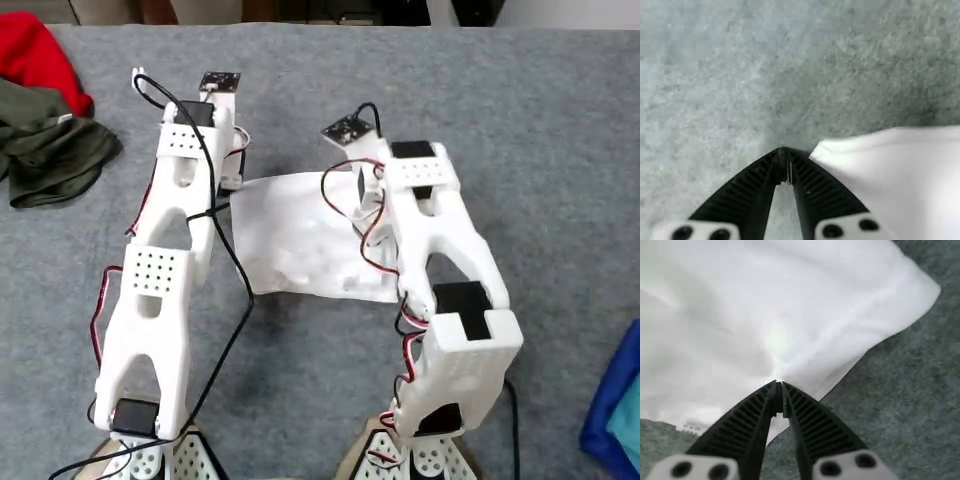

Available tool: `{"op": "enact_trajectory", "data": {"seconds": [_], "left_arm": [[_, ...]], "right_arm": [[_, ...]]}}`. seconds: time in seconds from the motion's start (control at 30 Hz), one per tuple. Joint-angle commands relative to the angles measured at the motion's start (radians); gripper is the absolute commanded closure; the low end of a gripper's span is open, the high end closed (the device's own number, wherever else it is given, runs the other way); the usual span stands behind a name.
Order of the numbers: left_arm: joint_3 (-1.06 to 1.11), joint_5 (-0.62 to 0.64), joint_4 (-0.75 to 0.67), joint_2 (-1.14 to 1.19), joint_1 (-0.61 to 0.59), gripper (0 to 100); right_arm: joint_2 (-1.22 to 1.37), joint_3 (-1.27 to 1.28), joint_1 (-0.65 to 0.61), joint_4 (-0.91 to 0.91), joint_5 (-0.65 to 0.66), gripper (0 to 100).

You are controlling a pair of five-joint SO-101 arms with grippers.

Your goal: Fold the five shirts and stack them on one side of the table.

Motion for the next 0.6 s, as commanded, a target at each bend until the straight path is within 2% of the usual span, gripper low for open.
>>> {"op": "enact_trajectory", "data": {"seconds": [0.0,0.1,0.2,0.43,0.57], "left_arm": [[-0.109,0.035,0.064,-0.081,-0.026,98],[-0.092,0.063,0.066,-0.177,-0.017,98],[0.023,0.064,0.066,-0.309,0.017,98],[0.525,0.17,0.063,-0.598,0.153,98],[0.7,0.193,0.061,-0.653,0.196,98]], "right_arm": [[-0.001,-0.136,-0.025,0.074,0.009,99.3],[0.002,-0.257,-0.022,0.146,0.009,99.3],[0.008,-0.38,-0.019,0.176,0.018,99.3],[0.242,-0.605,-0.021,0.129,0.055,99.3],[0.435,-0.766,-0.018,0.129,0.057,99.3]]}}
